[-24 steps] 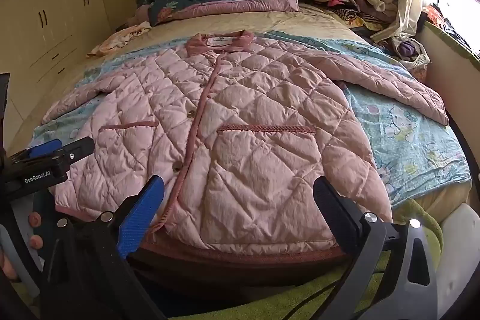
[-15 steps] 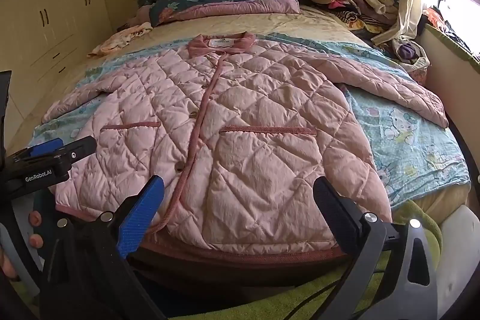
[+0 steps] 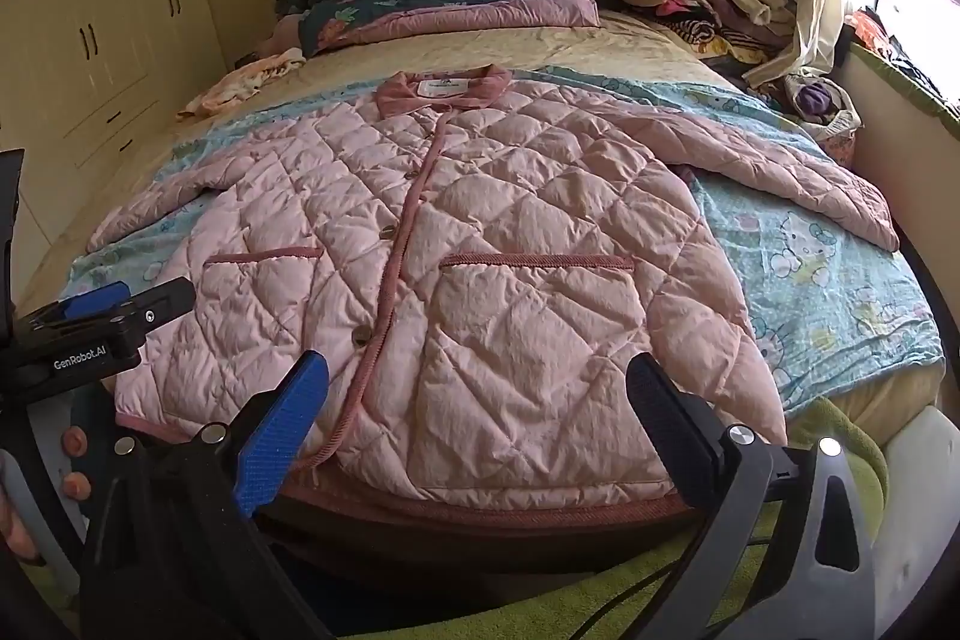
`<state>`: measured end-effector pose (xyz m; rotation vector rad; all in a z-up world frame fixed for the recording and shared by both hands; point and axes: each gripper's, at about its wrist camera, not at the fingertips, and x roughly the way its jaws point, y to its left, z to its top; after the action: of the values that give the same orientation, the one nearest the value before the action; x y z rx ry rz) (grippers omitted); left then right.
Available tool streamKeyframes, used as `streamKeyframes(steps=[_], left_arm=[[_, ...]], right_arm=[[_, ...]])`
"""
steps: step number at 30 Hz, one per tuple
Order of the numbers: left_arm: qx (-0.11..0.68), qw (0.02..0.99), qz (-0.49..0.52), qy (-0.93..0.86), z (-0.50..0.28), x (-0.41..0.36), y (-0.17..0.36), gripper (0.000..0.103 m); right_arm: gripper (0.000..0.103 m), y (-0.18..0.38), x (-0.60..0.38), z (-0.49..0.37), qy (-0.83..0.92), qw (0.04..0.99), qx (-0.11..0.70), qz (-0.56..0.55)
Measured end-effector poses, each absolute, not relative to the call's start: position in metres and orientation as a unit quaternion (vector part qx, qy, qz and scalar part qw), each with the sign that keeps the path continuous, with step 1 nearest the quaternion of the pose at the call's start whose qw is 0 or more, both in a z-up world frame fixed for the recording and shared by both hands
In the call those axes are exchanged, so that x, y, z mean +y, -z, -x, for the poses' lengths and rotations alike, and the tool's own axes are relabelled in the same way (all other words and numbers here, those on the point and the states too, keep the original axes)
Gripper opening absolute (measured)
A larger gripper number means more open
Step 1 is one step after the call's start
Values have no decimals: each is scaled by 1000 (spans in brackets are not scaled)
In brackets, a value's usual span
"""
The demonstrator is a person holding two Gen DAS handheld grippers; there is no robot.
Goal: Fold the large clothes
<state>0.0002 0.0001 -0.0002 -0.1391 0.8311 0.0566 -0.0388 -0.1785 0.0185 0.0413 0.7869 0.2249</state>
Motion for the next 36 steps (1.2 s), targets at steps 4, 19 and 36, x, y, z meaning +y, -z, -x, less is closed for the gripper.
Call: streamKeyframes(steps=[4,19,36], left_arm=[[404,912,68,-27,0,0,0,95],[406,911,68,-27,-2,-6,2,95],[407,910,69,-27,-1,-6,3,95]], right_arm=[[99,-17,-179,37,-112,916,384,-21],[99,-17,-179,37,-112,915,386,-22],[99,-14,-181,35,-110,915,386,-22]])
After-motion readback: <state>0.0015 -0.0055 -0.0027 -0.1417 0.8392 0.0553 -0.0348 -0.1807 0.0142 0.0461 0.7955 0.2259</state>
